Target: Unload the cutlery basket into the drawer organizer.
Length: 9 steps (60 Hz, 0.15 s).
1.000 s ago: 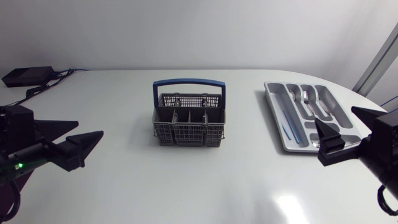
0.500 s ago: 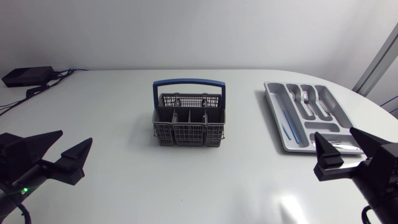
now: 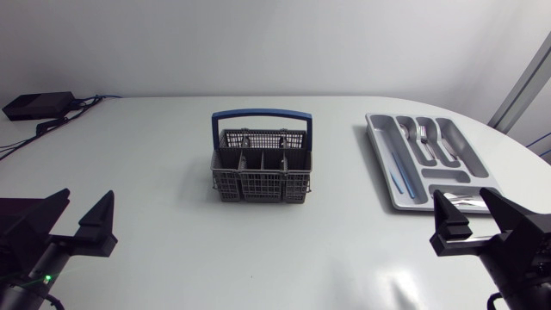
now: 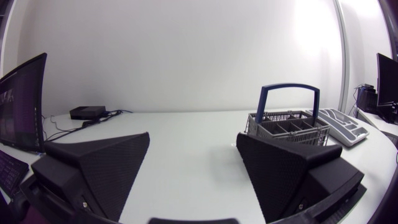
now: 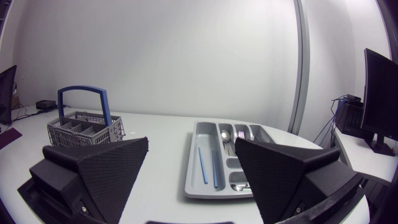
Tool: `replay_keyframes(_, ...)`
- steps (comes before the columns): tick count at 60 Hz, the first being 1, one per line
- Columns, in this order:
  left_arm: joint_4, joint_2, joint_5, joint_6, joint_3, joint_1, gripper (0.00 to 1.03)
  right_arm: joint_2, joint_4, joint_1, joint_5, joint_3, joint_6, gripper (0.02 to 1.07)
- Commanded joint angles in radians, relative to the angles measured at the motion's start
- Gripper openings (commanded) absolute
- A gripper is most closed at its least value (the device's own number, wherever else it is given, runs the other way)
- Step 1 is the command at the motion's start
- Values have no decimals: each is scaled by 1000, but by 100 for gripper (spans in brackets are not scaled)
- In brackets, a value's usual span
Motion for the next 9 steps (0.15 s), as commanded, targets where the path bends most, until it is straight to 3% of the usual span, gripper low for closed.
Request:
replay_keyframes(1,3,-22,-12,-31,-44,-10,98,-4,18,-4,5,-19,29,103)
replay_keyframes(9,3,-22,-12,-31,-44,-10,98,-4,18,-4,5,-19,29,103)
